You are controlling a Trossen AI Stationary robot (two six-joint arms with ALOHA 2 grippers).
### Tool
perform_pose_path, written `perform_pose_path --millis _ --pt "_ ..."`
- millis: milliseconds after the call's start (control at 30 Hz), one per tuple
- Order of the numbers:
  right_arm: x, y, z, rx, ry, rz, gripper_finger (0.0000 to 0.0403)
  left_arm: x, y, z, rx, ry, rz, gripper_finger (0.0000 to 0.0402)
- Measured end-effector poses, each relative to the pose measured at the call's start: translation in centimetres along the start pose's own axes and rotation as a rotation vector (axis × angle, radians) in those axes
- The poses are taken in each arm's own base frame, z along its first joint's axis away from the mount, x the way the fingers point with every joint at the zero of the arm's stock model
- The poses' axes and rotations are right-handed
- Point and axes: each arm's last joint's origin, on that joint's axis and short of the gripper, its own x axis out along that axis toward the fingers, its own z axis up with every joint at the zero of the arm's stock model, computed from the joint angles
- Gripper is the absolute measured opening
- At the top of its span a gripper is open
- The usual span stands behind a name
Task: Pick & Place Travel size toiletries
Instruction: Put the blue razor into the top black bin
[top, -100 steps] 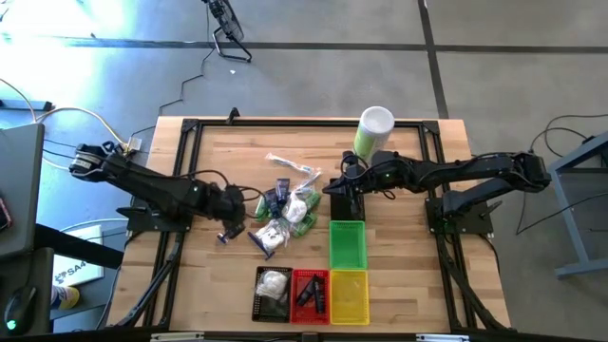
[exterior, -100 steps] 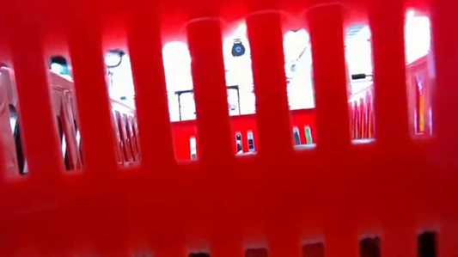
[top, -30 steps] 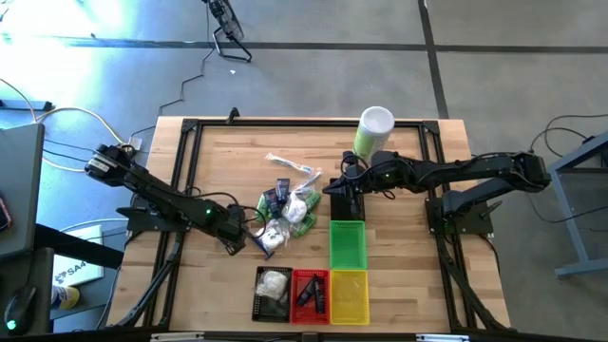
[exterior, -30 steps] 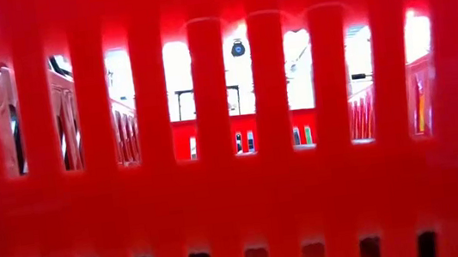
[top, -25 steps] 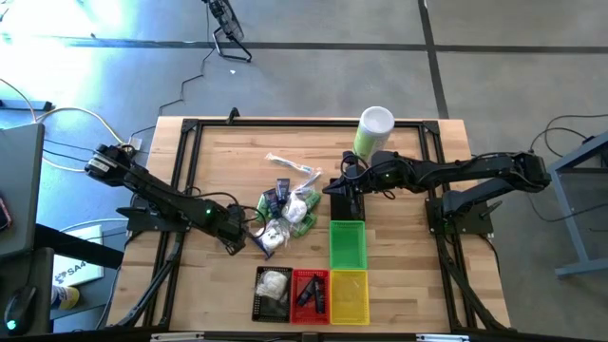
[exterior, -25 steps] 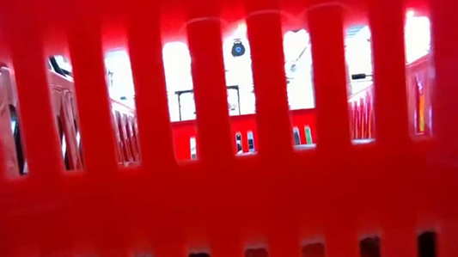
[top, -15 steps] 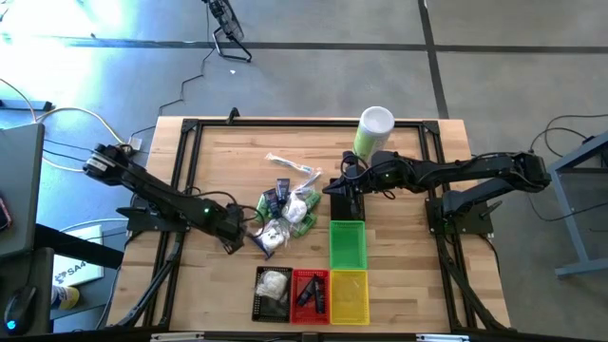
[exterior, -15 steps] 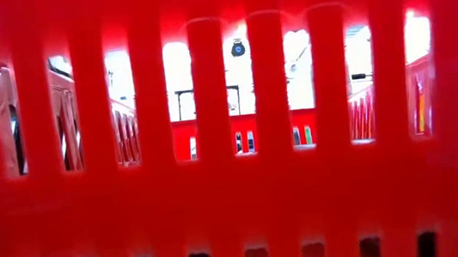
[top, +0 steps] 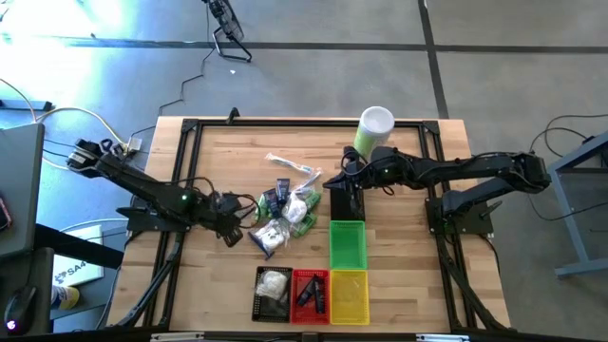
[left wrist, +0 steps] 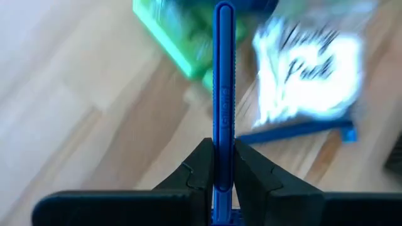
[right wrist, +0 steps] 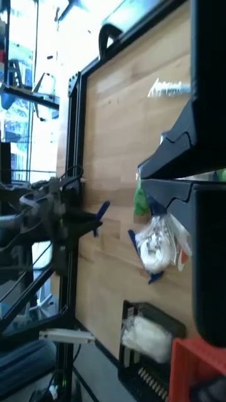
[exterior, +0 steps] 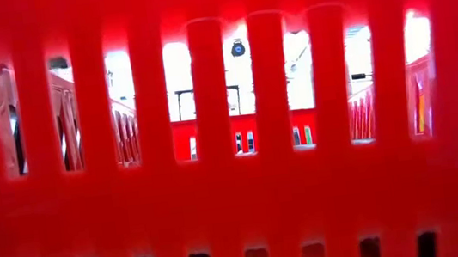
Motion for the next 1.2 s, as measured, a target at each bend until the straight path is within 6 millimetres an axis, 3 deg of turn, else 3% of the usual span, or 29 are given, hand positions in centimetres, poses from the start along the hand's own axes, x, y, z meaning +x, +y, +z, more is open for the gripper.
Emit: perform_pose_path --millis 300,600,967,1200 --pt "-0.4 -2.2 -0.2 0.014 0.004 -0.075 0.0005 -2.8 -0.1 1.7 0.036 -0.275 -0.131 0.004" --pt "-0.8 -3.8 -0.3 0.002 0.002 -0.133 0.0005 -4.1 -1.2 3.8 0.11 -0.554 -0.161 0.004" --pt "-1.0 -4.5 -0.4 -0.009 0.008 -0.155 0.0005 -2.8 0.8 7.0 0.057 -0.62 -0.065 0.004" --pt "-1.0 -4.3 -0.4 -0.012 -0.004 -0.093 0.0005 -2.0 1.7 9.7 0.174 -0.684 -0.12 0.004"
